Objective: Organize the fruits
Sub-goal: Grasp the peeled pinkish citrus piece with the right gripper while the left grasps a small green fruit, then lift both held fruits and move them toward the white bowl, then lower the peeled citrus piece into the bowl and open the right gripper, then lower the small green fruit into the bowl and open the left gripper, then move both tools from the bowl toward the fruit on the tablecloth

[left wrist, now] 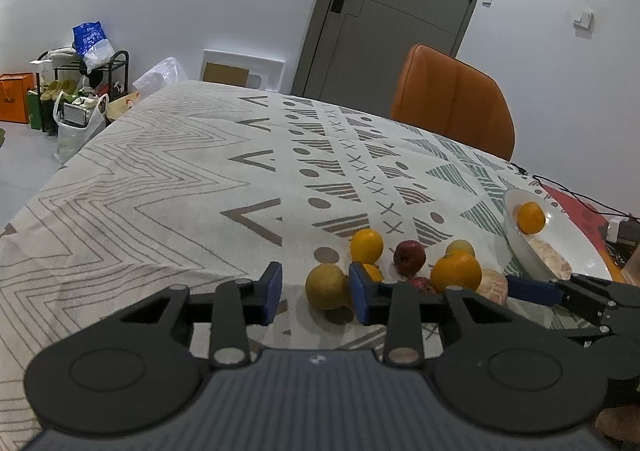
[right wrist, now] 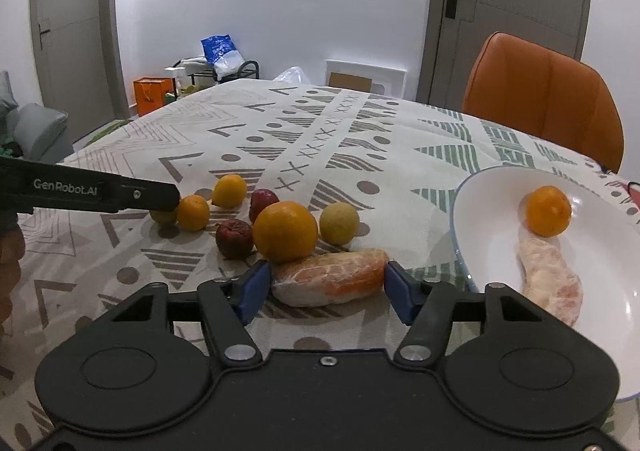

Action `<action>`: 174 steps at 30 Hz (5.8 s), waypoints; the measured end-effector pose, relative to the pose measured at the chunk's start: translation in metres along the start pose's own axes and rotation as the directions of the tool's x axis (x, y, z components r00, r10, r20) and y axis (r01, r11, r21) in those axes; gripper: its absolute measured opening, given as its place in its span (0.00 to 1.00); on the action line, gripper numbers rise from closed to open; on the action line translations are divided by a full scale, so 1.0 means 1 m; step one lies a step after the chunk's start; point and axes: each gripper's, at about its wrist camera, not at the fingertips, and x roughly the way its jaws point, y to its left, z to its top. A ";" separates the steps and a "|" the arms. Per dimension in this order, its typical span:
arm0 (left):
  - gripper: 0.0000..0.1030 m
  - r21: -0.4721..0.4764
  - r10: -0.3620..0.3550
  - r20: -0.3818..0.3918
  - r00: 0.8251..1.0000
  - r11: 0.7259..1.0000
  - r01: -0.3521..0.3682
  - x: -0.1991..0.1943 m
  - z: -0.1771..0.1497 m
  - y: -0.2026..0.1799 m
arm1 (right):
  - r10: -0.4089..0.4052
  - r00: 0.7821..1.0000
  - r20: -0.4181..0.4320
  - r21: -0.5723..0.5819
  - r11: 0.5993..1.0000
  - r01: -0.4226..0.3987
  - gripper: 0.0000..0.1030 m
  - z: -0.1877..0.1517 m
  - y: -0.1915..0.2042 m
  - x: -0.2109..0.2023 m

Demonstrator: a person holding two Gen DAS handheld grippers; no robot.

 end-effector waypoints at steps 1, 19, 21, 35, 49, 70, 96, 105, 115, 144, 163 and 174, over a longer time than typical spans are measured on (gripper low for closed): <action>0.34 -0.005 -0.002 -0.001 1.000 1.000 0.002 0.000 0.000 0.000 | 0.008 1.000 -0.001 0.001 1.000 -0.008 0.58 0.000 0.000 -0.001; 0.20 -0.031 -0.018 -0.006 1.000 0.999 0.018 -0.015 -0.007 0.005 | 0.098 0.995 -0.028 0.028 0.995 -0.097 0.67 -0.007 0.008 -0.012; 0.20 -0.031 -0.013 -0.006 1.000 0.999 0.013 -0.018 -0.007 0.005 | 0.096 0.995 -0.023 0.020 0.995 -0.095 0.67 -0.007 0.010 -0.011; 0.23 0.005 0.014 -0.052 0.999 1.000 -0.013 -0.021 -0.019 -0.003 | 0.124 0.992 -0.017 0.023 0.992 -0.124 0.59 -0.013 0.009 -0.021; 0.21 0.018 0.017 -0.044 0.999 1.000 -0.016 -0.020 -0.015 -0.010 | 0.125 0.992 0.018 0.037 0.991 -0.125 0.59 -0.012 0.003 -0.028; 0.21 0.083 -0.036 0.018 0.999 0.996 0.035 -0.029 0.000 -0.055 | 0.086 0.988 0.131 0.086 0.992 -0.098 0.59 -0.001 -0.029 -0.069; 0.21 0.181 -0.098 0.020 0.995 0.979 0.093 -0.013 0.006 -0.121 | -0.008 0.989 0.146 0.172 0.985 -0.018 0.59 -0.019 -0.089 -0.087; 0.21 0.202 -0.102 0.012 0.995 0.975 0.097 -0.001 0.011 -0.141 | -0.035 0.989 0.147 0.204 0.979 0.004 0.59 -0.025 -0.111 -0.091; 0.21 0.226 -0.095 0.005 0.995 0.970 0.092 0.010 0.013 -0.157 | -0.054 0.987 0.153 0.224 0.974 0.019 0.59 -0.027 -0.130 -0.091; 0.24 0.308 -0.119 -0.024 0.993 0.944 0.120 0.028 0.009 -0.207 | -0.099 0.982 0.161 0.275 0.960 0.051 0.84 -0.039 -0.150 -0.096; 0.78 0.263 0.020 0.031 0.999 0.964 -0.027 0.005 0.011 -0.163 | -0.050 0.983 0.177 0.300 0.954 -0.005 1.00 -0.032 -0.135 -0.090; 0.84 0.216 0.068 0.047 0.997 0.973 -0.077 -0.007 0.010 -0.133 | -0.024 0.983 0.181 0.276 0.961 -0.027 1.00 -0.025 -0.115 -0.085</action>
